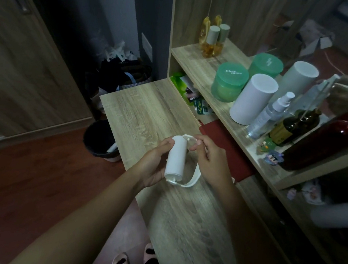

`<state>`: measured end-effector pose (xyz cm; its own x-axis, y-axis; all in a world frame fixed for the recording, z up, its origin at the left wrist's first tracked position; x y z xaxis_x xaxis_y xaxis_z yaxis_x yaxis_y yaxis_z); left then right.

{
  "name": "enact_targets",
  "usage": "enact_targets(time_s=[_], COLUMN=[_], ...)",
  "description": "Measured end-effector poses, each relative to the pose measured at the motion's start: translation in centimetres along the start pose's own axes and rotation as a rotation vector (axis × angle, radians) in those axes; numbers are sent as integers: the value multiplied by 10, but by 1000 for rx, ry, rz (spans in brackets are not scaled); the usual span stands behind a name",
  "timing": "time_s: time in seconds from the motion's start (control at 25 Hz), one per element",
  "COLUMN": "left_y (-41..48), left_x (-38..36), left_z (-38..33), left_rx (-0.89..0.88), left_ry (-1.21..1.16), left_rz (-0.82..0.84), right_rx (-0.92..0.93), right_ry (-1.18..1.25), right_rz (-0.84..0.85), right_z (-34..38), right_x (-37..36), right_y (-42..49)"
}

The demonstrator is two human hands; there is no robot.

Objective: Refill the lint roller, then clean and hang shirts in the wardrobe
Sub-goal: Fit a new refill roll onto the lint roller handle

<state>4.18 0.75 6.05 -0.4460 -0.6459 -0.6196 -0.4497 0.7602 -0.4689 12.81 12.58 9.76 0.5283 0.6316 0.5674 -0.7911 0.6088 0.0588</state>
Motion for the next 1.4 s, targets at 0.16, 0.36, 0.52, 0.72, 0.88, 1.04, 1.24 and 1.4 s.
enact_targets(time_s=[0.16, 0.36, 0.52, 0.72, 0.88, 1.04, 1.24, 1.4], left_y=[-3, -6, -9, -10, -10, -13, -17, -19], left_x=[-3, -11, -10, -13, -15, -16, -25, -19], left_z=[2, 3, 4, 3, 1, -2, -12, -17], left_rx=[29, -31, -39, -85, -118, -107, -222, -341], left_ry=[10, 45, 77, 96, 93, 152, 533, 776], left_rz=[-3, -48, -82, -48, -42, -45, -94, -145], right_rx=[-13, -41, -42, -67, -57, -47, -78, -96], right_ry=[-52, -62, -48, -48, -75, -91, -53, -9], right_rz=[-19, -62, -77, -90, -92, -110, -132, -84], right_z=[-2, 0, 6, 7, 10, 9, 14, 15], right_x=[-1, -7, -9, -10, -11, -12, -16, -18], right_y=[-1, -6, -7, -8, -9, -12, -15, -15])
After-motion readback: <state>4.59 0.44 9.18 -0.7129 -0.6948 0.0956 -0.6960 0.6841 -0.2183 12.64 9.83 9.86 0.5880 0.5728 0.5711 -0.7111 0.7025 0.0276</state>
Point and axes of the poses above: each hand's wrist, its own y-axis towards the middle knuckle, its own x-axis out of the back of the hand, z = x × y, the point moved 4 cm from there along y, towards the middle knuckle, and after that the axes turned 3 degrees about -x, right-handed, at the moved point
